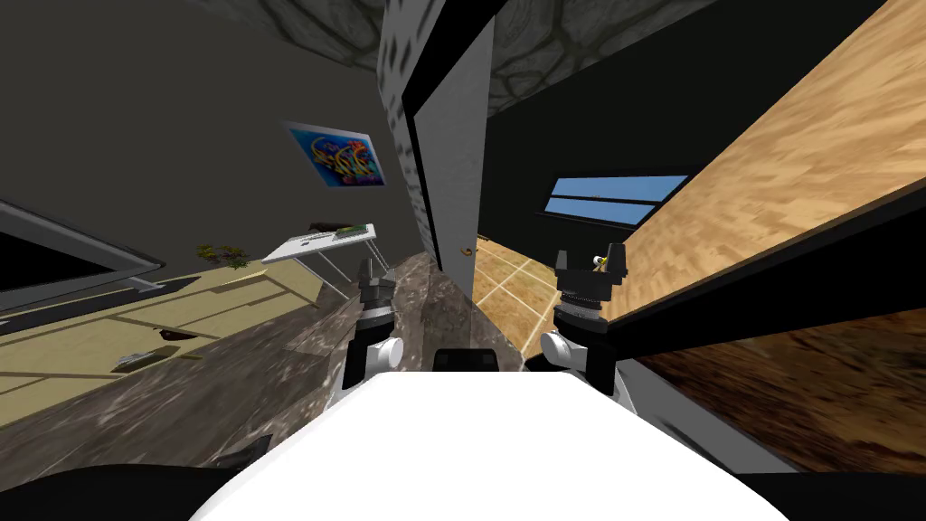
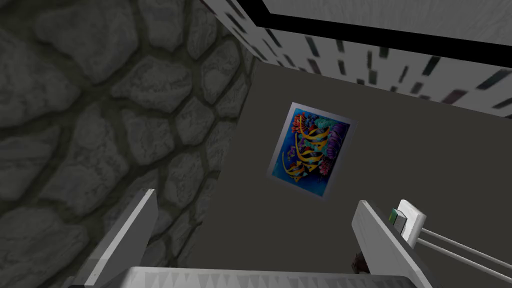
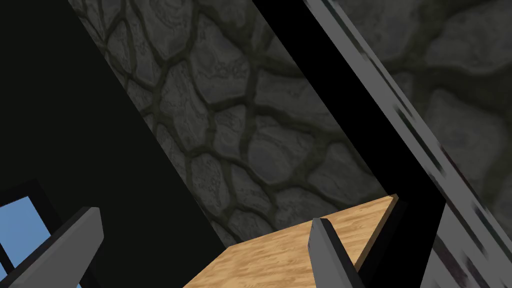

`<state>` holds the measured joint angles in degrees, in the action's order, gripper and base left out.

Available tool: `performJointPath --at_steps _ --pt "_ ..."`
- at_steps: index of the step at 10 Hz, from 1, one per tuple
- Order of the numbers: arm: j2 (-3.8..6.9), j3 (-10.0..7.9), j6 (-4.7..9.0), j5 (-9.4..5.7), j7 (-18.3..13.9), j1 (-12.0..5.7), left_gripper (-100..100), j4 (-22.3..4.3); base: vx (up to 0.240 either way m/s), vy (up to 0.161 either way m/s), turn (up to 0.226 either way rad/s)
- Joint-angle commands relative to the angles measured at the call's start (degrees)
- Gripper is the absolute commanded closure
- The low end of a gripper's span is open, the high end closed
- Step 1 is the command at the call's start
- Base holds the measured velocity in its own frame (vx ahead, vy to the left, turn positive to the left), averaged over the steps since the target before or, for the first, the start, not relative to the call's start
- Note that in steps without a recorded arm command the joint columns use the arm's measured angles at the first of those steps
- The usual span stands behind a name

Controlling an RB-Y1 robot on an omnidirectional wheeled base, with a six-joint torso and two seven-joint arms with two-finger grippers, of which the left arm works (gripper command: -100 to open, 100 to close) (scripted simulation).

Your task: Push the door open

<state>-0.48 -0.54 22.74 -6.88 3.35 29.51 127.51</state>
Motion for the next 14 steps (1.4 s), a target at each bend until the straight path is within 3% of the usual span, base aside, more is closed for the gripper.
performJointPath --at_steps 1,5,6,14 --pt "0.57 0.68 0.54 0.19 -0.1 -0.67 -100 -2.1 0.093 0.023 -0.104" --pt "1.69 2.29 1.83 0.63 -0.5 -2.26 -100 -7.0 0.144 0.061 -0.096" --pt "2.11 3.03 2.42 0.83 -0.6 -2.99 -100 -9.2 0.112 0.070 -0.157" --pt "3.71 6.59 5.26 1.80 -1.3 -6.49 -100 -20.0 0.096 0.056 -0.095"
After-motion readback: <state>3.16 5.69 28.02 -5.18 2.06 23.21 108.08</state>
